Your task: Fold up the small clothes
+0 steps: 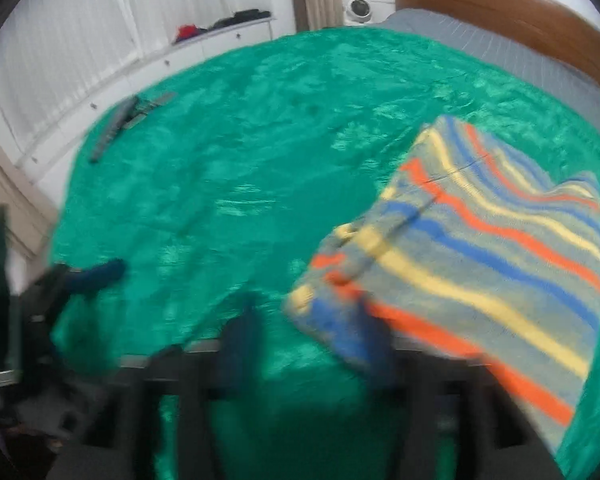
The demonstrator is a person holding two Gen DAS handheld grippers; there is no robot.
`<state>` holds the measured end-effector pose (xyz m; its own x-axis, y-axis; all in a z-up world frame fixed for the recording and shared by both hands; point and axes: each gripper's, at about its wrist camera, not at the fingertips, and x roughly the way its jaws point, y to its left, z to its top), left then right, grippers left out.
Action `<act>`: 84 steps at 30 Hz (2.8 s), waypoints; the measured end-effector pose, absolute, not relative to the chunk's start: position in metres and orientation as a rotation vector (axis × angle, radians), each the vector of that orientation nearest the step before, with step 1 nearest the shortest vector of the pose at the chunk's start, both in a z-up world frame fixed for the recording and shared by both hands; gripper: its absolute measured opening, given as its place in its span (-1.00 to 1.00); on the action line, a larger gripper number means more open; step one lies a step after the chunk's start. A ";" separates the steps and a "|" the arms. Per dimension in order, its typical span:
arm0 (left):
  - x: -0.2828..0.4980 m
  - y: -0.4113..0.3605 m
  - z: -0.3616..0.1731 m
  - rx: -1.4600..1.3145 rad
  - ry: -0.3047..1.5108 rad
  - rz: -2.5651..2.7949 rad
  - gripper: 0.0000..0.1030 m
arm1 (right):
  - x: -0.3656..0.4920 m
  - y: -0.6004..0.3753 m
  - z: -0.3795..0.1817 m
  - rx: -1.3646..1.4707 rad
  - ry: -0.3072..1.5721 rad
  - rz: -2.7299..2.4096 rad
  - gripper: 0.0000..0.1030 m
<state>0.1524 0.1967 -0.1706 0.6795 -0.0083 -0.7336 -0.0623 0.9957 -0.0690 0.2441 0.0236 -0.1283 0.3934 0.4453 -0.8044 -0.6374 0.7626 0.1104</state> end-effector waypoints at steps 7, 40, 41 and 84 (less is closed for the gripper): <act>0.153 0.197 -0.170 -0.099 0.822 0.036 0.99 | 0.273 -0.014 -0.074 -0.132 0.847 0.570 0.31; 0.234 0.191 -0.111 -0.244 0.861 -0.225 0.99 | 0.262 -0.148 -0.095 0.097 0.953 0.362 0.67; 0.250 0.187 -0.110 -0.259 0.882 -0.254 0.99 | 0.275 -0.155 -0.093 0.138 0.943 0.355 0.69; 0.248 0.126 -0.051 0.078 0.721 0.033 0.98 | 0.254 -0.144 -0.069 -0.063 0.876 0.171 0.92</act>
<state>0.2477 0.1257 -0.0507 0.7510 0.0576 -0.6578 -0.0036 0.9965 0.0832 0.2538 -0.1444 -0.0687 0.6275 0.1231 -0.7688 -0.1744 0.9846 0.0153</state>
